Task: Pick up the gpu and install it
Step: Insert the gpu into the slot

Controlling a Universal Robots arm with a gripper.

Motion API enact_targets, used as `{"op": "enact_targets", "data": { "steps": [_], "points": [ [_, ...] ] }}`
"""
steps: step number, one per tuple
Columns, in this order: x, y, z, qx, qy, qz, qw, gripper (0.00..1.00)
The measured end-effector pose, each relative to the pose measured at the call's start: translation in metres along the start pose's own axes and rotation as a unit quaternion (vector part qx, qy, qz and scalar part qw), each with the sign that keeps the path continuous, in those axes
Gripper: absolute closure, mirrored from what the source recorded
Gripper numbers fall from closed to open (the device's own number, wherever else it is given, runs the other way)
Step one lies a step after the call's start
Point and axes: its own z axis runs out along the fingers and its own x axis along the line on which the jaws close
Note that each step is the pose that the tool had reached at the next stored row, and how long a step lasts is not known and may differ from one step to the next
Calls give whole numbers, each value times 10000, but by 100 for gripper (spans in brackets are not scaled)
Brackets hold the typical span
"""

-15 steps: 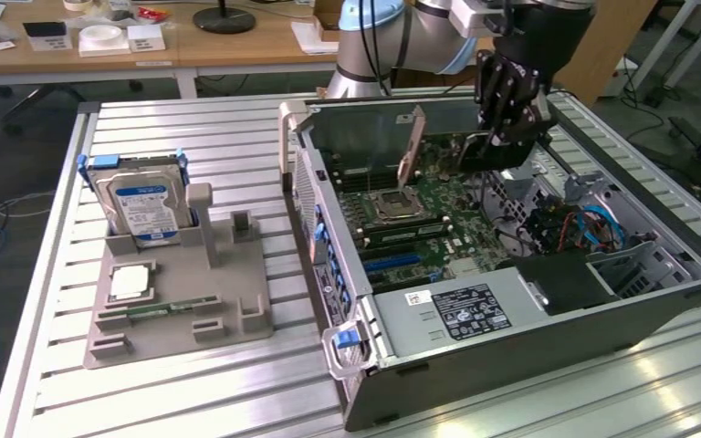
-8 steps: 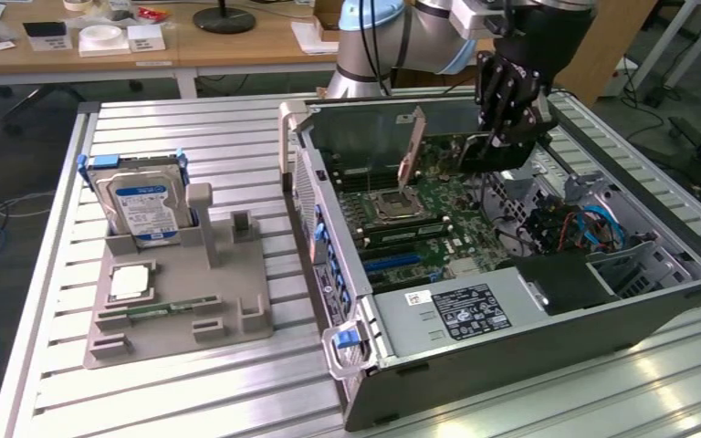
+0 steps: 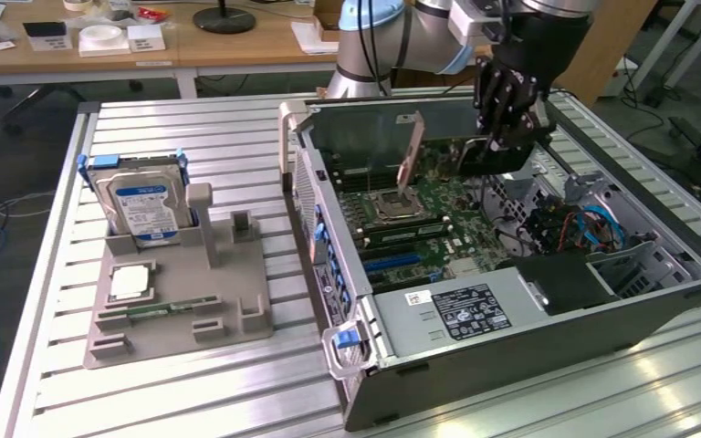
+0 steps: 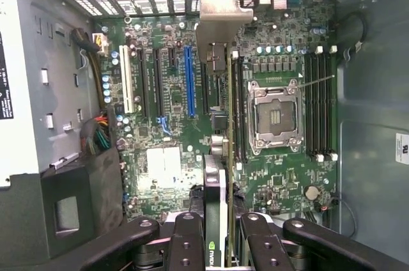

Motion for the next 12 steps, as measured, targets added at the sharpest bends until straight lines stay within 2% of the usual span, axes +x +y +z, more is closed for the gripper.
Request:
{"op": "enact_targets", "data": {
  "steps": [6, 12],
  "points": [
    [82, 8, 8, 1, -2, 2, 10000, 73],
    [95, 76, 90, 1, -2, 2, 10000, 73]
  ]
}}
